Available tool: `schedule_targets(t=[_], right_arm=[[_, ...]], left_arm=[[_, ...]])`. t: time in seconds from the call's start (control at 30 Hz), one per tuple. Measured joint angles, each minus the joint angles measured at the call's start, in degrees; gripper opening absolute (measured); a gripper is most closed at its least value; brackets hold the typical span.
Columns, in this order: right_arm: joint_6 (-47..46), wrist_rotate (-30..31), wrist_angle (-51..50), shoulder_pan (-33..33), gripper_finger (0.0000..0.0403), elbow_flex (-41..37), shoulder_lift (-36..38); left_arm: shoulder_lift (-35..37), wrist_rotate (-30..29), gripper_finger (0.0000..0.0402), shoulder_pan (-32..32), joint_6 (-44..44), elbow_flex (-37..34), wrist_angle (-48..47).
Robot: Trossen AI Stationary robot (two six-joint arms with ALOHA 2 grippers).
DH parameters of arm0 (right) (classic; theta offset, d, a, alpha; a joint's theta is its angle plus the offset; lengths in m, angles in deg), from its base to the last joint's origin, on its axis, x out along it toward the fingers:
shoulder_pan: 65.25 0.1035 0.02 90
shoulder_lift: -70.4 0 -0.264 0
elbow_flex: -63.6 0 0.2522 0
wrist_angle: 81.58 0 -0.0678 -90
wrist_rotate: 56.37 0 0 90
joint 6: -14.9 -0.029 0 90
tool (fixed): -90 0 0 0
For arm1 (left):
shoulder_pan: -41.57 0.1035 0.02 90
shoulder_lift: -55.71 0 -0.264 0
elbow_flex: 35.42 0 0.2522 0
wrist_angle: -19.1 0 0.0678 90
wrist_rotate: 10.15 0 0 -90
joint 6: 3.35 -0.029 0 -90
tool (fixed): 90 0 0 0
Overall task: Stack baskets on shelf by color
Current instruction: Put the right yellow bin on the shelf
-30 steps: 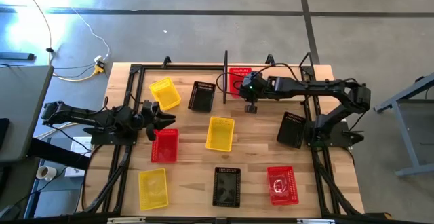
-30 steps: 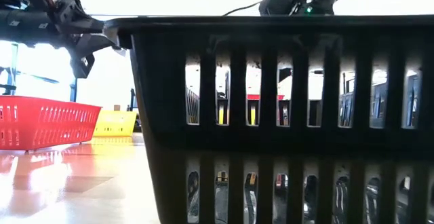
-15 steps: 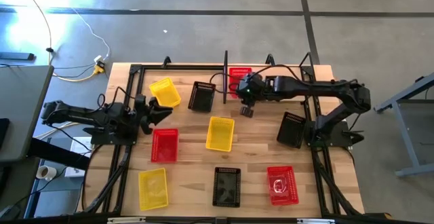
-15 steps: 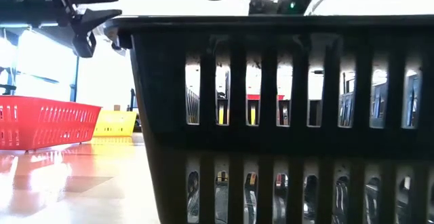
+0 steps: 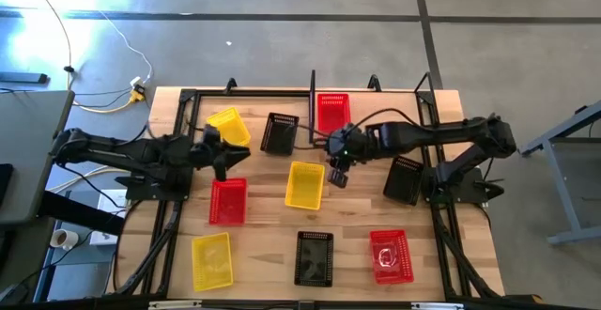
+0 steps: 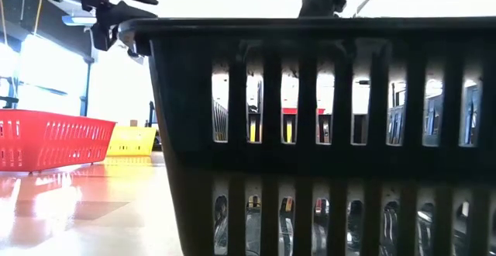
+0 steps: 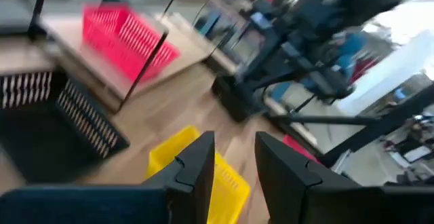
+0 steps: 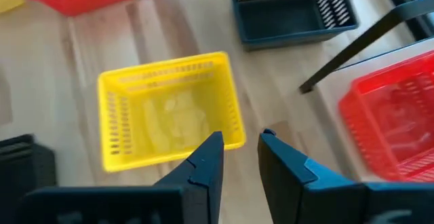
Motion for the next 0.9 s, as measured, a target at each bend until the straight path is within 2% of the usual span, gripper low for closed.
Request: schedule_targets(t=[0.2,0.33,0.5,0.73,0.9], right_arm=[[-1.21,-0.12,-2.26,2.61,0.008,0.0,0.0],[-1.21,-1.46,-4.44,3.71,0.008,0.0,0.0],[-1.21,-2.54,-5.52,4.62,0.008,0.0,0.0],[-2.09,-3.15,-6.98,4.76,0.008,0.0,0.0],[-2.05,-3.15,-6.96,4.76,0.008,0.0,0.0]], left_arm=[[-10.02,-0.31,0.0097,0.01,10.29,3.91,-2.34],[-16.24,2.5,0.0097,0.0,18.08,6.18,-2.29],[-23.96,5.57,0.0097,-0.01,19.99,10.44,-2.25],[-34.49,5.66,0.0097,0.01,20.44,16.15,-2.49],[-41.41,5.65,0.0097,-0.01,24.3,17.74,-2.47]])
